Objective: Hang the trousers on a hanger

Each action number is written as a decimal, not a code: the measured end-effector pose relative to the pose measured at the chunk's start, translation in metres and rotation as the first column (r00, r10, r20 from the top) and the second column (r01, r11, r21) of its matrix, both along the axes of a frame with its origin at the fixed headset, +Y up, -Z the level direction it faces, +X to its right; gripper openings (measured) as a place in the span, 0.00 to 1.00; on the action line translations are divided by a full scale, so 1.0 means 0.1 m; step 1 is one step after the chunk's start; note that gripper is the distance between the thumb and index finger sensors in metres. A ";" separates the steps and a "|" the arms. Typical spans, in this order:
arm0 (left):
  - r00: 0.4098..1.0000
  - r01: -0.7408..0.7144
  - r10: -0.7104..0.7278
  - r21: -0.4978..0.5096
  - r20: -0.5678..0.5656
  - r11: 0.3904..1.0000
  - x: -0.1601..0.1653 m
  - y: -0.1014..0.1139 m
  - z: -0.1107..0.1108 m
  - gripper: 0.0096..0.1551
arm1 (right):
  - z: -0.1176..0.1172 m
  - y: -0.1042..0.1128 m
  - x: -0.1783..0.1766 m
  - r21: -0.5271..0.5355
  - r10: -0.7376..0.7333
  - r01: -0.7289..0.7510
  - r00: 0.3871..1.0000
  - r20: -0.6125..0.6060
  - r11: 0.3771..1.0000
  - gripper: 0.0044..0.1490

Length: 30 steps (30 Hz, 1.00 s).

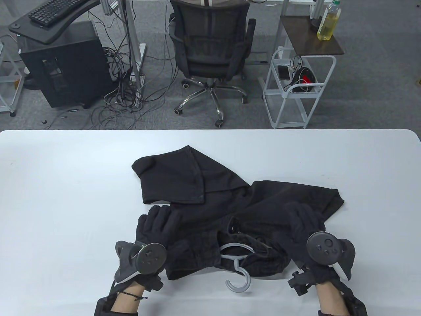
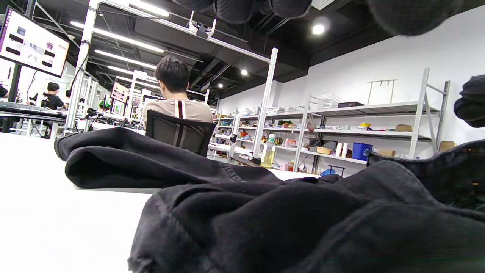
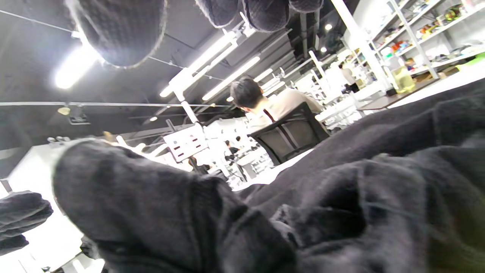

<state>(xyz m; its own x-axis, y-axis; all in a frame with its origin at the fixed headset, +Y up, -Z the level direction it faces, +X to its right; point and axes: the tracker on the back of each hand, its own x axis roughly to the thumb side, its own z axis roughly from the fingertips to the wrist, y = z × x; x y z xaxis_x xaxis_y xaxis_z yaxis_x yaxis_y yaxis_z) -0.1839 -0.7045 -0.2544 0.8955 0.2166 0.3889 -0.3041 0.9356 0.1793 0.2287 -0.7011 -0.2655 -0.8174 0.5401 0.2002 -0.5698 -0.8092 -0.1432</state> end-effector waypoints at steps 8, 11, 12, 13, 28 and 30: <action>1.000 -0.001 -0.001 -0.105 -0.013 0.995 -0.06 -0.10 -0.08 0.52 | -0.08 -0.12 0.08 -0.107 0.016 -0.010 0.999 0.052 0.994 0.54; 1.000 -0.006 0.003 -0.157 -0.018 0.988 -0.09 -0.14 -0.11 0.52 | -0.10 -0.16 0.10 -0.140 0.021 -0.013 0.998 0.055 0.990 0.54; 1.000 -0.007 0.004 -0.171 -0.019 0.985 -0.09 -0.16 -0.12 0.52 | -0.11 -0.17 0.11 -0.150 0.024 -0.015 0.998 0.058 0.989 0.54; 1.000 -0.007 0.003 -0.186 -0.021 0.983 -0.09 -0.17 -0.12 0.52 | -0.12 -0.19 0.11 -0.163 0.024 -0.015 0.998 0.058 0.987 0.54; 1.000 0.022 -0.025 -0.238 -0.010 0.971 -0.09 -0.23 -0.16 0.53 | -0.15 -0.24 0.13 -0.208 0.010 0.001 0.999 0.052 0.978 0.53; 1.000 0.021 -0.024 -0.238 -0.009 0.971 -0.09 -0.23 -0.16 0.53 | -0.15 -0.24 0.13 -0.210 0.003 0.007 0.999 0.047 0.978 0.53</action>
